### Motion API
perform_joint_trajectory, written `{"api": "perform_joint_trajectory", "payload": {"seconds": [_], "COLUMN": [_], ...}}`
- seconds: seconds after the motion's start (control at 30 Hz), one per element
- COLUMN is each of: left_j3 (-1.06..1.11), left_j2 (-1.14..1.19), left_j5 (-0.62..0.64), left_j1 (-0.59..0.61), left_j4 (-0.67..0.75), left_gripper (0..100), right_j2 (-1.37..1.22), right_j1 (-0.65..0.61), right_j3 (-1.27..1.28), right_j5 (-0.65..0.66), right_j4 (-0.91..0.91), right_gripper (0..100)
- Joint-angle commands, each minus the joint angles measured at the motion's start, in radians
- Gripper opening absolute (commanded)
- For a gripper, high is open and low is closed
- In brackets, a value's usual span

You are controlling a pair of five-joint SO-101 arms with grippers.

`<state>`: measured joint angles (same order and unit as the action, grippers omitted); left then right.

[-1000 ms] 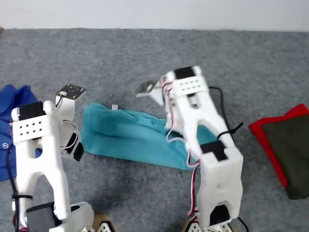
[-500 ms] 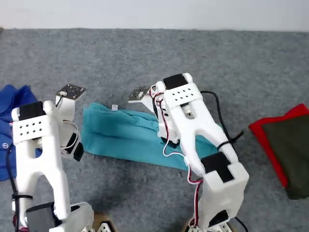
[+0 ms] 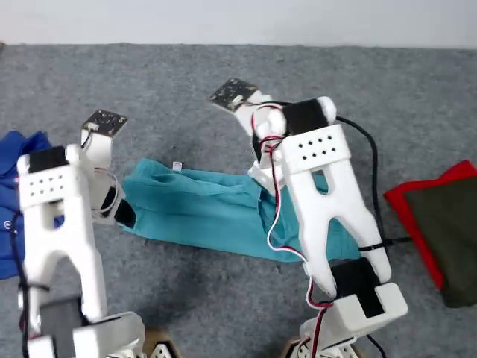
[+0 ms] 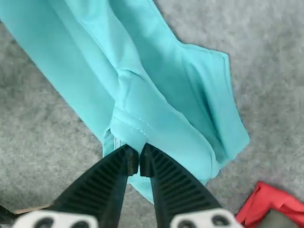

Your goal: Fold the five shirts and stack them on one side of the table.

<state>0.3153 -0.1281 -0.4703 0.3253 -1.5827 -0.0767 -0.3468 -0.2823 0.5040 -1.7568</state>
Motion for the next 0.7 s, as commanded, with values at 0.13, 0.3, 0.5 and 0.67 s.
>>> {"api": "perform_joint_trajectory", "payload": {"seconds": [0.13, 0.3, 0.5, 0.67], "left_j3": [-0.409, -0.567, -0.579, -0.578], "left_j2": [0.436, 0.534, 0.539, 0.539], "left_j5": [-0.003, 0.021, 0.020, 0.020], "left_j1": [0.044, 0.104, 0.094, 0.089], "left_j4": [-0.172, -0.173, -0.173, -0.173], "left_gripper": [24, 23, 23, 23], "right_j2": [-0.019, 0.004, 0.024, 0.018], "right_j1": [0.076, -0.028, -0.073, -0.025], "right_j3": [0.100, 0.322, 0.377, 0.301], "right_j5": [0.110, 0.212, 0.249, 0.242], "right_j4": [-0.039, -0.039, 0.012, -0.025], "right_gripper": [1.6, 1.3, 1.6, 2.8]}}
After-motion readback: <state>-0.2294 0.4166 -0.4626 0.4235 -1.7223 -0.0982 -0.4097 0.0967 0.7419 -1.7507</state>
